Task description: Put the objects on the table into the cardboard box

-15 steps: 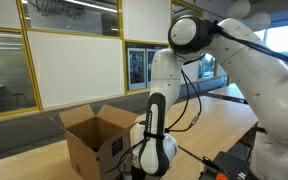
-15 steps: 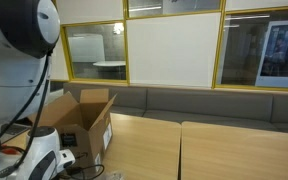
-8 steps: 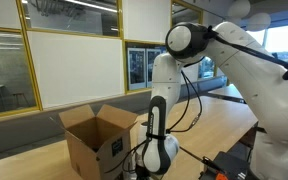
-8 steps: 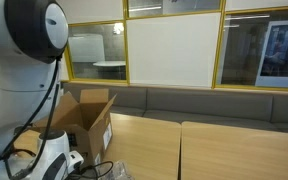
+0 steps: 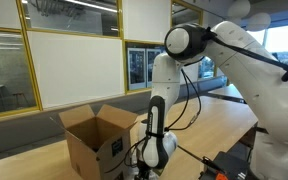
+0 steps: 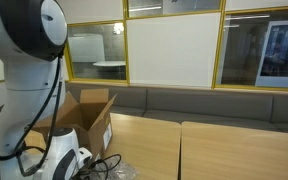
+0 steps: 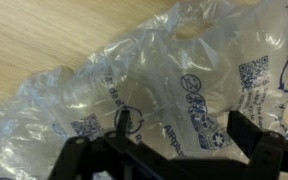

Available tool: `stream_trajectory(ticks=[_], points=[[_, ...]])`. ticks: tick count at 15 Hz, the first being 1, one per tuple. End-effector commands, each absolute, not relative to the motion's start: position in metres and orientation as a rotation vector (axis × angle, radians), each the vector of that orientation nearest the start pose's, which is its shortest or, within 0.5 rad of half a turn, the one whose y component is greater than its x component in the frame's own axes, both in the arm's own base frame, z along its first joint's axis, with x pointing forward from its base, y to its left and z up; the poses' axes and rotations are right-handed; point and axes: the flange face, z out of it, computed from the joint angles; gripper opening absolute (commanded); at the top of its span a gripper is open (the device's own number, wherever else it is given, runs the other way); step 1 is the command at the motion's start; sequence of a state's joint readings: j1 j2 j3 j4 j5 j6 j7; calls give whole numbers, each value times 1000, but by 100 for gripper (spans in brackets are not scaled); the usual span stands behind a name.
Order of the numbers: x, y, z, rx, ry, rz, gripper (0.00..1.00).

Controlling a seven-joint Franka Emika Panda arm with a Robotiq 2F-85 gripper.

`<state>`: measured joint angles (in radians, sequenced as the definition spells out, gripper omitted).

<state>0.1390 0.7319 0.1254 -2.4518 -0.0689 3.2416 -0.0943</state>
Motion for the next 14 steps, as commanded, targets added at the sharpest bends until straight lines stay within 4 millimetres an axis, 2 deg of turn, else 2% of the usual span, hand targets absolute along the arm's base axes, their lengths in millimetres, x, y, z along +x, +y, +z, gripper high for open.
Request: stream_trajectory(ticks=[1, 4, 9, 14], points=[[432, 125, 42, -3014, -644, -77, 100], [445, 119, 58, -3013, -624, -71, 100], [460, 108, 73, -3018, -607, -79, 100], [462, 95, 64, -2978, -635, -64, 100]])
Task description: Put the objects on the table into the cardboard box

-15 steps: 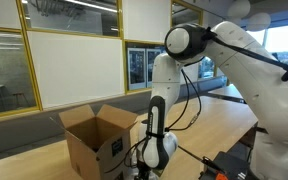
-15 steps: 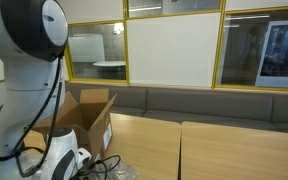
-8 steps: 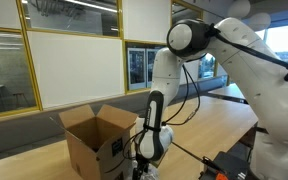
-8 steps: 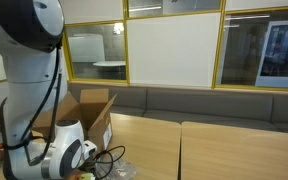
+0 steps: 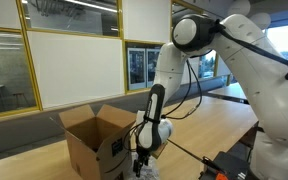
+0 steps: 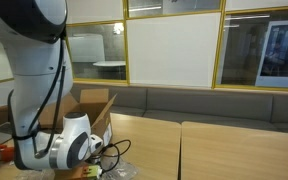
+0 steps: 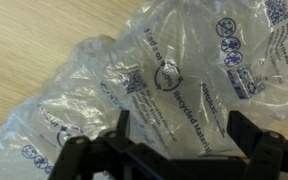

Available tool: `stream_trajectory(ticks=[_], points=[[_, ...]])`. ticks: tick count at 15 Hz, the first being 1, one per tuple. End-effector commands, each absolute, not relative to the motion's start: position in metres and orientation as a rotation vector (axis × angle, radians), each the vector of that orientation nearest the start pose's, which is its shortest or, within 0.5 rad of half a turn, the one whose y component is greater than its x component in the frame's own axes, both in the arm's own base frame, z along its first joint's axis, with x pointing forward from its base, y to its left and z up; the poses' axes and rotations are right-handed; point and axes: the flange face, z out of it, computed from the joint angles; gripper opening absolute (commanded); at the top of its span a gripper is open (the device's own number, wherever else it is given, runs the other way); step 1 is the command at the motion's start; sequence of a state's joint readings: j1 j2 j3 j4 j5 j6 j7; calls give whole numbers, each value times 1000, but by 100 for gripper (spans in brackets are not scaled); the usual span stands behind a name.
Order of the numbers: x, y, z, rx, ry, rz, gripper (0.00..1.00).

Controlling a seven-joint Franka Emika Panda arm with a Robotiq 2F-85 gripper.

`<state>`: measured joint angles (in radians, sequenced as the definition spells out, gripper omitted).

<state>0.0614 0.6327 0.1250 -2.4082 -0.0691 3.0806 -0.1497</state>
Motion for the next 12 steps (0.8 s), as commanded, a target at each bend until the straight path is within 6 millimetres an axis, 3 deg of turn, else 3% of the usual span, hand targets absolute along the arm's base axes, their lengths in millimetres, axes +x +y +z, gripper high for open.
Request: stream_trajectory(ticks=[1, 12], points=[[462, 94, 63, -2955, -663, -64, 100], [456, 78, 32, -2784, -763, -68, 100]])
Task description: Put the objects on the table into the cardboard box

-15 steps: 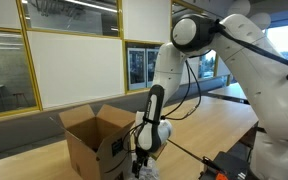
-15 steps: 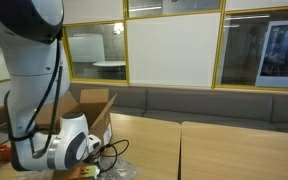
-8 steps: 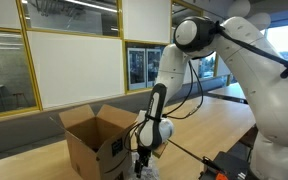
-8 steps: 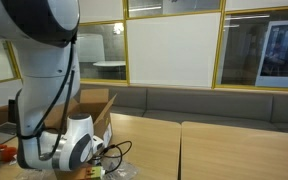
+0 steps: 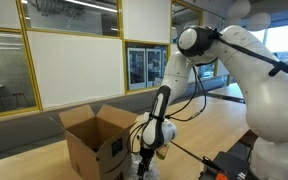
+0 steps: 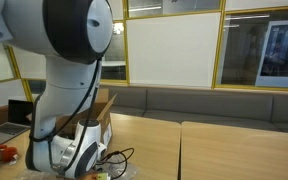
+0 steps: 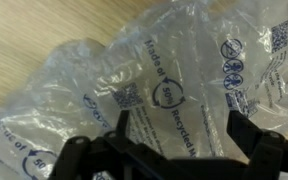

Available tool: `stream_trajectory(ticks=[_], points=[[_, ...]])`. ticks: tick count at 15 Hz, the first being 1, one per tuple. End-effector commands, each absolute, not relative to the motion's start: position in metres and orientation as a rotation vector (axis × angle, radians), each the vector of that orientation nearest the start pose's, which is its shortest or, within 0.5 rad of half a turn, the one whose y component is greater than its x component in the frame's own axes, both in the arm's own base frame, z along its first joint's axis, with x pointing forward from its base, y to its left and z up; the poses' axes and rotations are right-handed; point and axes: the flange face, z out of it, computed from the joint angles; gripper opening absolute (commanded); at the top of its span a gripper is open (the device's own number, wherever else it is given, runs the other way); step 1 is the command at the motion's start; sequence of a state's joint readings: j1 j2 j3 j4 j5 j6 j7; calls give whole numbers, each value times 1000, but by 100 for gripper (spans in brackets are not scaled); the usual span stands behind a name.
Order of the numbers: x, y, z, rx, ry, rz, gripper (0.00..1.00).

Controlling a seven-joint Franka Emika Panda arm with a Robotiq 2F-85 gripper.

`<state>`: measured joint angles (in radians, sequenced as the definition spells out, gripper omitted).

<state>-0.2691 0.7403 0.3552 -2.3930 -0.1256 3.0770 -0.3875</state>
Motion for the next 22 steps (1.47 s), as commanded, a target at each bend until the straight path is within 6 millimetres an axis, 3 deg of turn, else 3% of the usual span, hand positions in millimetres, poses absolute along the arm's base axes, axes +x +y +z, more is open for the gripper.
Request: stream_trajectory(ticks=[1, 7, 8, 9, 11, 18, 22], points=[[455, 77, 29, -2782, -762, -64, 100], [451, 75, 17, -2771, -754, -39, 100], [450, 76, 15, -2768, -754, -36, 96], [450, 76, 15, -2767, -752, -33, 74], [449, 76, 14, -2768, -750, -28, 69], [450, 69, 31, -2829, -694, -6, 15], [462, 40, 66, -2939, -510, 39, 11]])
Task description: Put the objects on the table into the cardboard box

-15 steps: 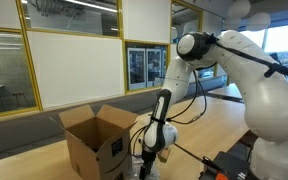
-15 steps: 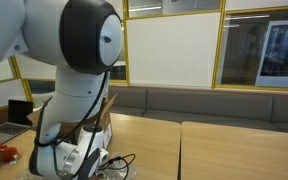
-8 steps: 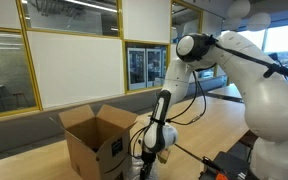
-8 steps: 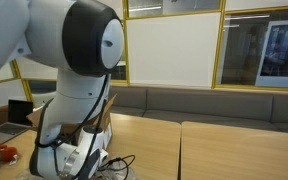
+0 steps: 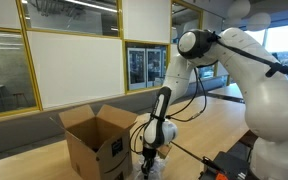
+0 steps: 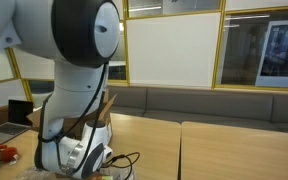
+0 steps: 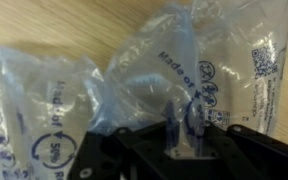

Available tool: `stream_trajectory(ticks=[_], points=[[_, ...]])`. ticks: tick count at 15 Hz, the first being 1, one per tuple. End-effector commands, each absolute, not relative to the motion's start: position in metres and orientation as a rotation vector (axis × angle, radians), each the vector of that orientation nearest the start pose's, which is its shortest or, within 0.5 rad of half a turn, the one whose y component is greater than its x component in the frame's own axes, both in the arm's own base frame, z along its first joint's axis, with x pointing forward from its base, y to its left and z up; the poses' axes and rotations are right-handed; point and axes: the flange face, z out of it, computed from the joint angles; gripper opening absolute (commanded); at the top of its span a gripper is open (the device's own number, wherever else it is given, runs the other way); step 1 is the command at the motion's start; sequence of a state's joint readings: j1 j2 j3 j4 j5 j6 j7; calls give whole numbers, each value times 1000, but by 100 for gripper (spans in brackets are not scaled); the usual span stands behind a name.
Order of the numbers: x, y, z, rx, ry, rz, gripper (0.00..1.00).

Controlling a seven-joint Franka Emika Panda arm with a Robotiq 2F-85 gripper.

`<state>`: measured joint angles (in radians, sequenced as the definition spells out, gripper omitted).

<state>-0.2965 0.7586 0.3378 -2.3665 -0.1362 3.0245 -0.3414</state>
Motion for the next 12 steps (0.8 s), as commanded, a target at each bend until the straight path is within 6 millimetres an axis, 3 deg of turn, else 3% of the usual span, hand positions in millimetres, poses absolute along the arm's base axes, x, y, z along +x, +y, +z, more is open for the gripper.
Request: stream_trajectory(ticks=[1, 7, 12], points=[[467, 31, 78, -2971, -454, 40, 14], [497, -13, 172, -3151, -189, -59, 16], [523, -31, 261, -3297, -36, -186, 16]])
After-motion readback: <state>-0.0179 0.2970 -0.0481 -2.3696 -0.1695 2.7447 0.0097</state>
